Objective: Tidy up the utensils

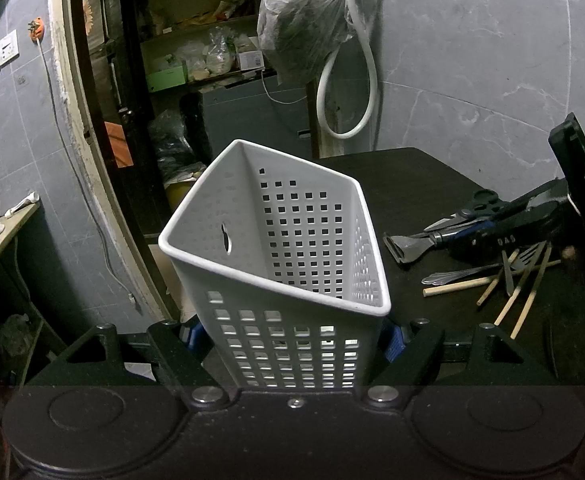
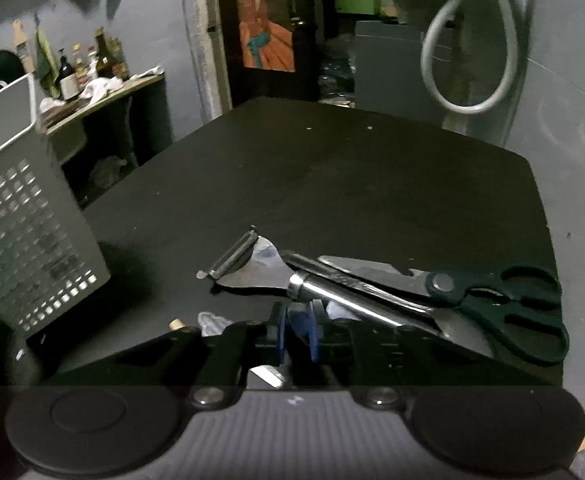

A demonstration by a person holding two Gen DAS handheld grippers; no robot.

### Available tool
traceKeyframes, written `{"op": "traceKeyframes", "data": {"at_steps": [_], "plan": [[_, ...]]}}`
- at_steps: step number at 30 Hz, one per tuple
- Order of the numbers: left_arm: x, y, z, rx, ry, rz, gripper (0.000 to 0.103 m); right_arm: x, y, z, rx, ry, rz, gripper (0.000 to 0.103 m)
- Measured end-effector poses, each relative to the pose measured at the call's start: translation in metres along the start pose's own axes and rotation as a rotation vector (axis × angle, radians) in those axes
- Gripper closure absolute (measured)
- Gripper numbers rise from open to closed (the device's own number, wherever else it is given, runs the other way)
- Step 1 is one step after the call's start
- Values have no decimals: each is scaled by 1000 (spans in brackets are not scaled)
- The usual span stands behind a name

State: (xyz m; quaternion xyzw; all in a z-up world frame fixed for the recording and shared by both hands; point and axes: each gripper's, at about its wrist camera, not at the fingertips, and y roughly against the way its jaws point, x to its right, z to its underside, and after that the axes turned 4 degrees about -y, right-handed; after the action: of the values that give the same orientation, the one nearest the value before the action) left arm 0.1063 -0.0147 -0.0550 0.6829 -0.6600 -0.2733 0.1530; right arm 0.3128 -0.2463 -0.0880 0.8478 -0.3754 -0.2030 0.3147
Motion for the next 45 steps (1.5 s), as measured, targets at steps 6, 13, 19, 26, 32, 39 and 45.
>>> {"op": "traceKeyframes", "data": {"at_steps": [6, 13, 19, 26, 32, 39, 45], "plan": [[0, 0, 0, 0, -1, 0, 23, 22, 1, -6, 18, -111, 0, 94], [-4, 1, 3, 1, 0, -6, 22, 71, 8, 5, 76, -431, -64, 96], [-5, 1, 4, 0, 5, -8, 22, 95, 3, 10, 96, -611, -113, 95], [-7, 1, 5, 0, 5, -9, 22, 60, -3, -3, 38, -364, 50, 90], [-8, 1, 5, 0, 5, -9, 22, 23, -1, -3, 22, -132, 201, 78], [-7, 1, 5, 0, 5, -9, 22, 10, 0, 1, 7, -26, 256, 78], [-7, 1, 5, 0, 5, -9, 22, 0, 0, 2, 25, 68, 322, 78]]}}
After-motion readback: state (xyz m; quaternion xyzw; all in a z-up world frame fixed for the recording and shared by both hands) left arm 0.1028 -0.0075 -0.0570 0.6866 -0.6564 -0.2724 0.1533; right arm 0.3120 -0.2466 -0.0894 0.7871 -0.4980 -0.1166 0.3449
